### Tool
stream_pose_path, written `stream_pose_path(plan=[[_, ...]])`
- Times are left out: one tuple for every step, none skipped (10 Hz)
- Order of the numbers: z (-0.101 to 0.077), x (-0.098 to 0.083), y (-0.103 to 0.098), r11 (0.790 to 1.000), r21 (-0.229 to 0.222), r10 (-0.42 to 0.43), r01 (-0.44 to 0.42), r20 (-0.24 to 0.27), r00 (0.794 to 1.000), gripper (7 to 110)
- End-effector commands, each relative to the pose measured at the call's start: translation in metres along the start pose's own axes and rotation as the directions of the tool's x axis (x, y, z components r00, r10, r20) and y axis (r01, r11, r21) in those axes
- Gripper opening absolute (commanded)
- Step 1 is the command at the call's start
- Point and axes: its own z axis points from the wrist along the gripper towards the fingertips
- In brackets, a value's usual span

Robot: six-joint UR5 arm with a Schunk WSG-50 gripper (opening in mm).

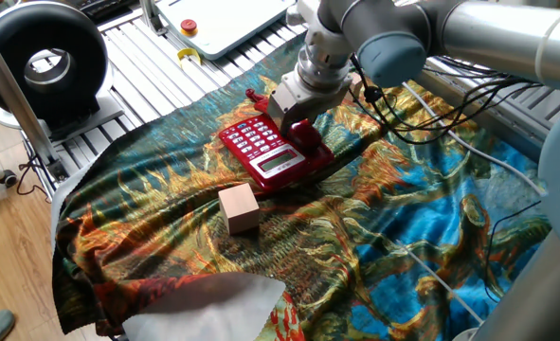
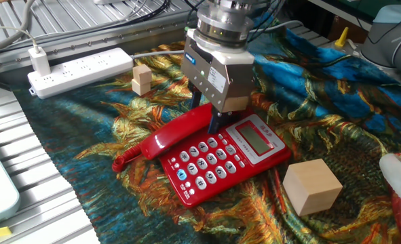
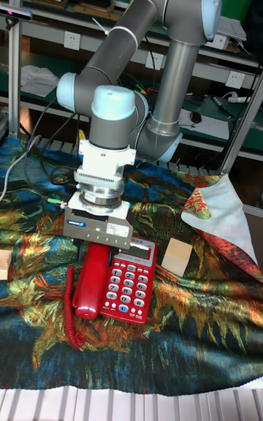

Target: Place the handset of the telephone on the corresponding phone cradle

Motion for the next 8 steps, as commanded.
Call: stream_pose_path(plan=[[-0.003,0.018,0.001,0.996,0.005,0.093,-0.093,-0.077,0.993,7],[-0.006,0.021,0.001,0.994,0.006,0.106,-0.106,-0.106,0.989,7],[-0.010,0.020,0.001,0.993,0.008,0.116,-0.116,-0.126,0.985,7],[-0.011,0.019,0.001,0.993,0.008,0.119,-0.119,-0.134,0.984,7],[-0.012,0.018,0.000,0.992,0.014,0.126,-0.126,-0.151,0.980,7],[-0.013,0.015,0.000,0.991,0.017,0.133,-0.131,-0.157,0.979,7],[-0.014,0.014,0.001,0.990,0.025,0.139,-0.136,-0.161,0.977,7],[-0.016,0.012,0.003,0.989,0.029,0.146,-0.143,-0.164,0.975,7]])
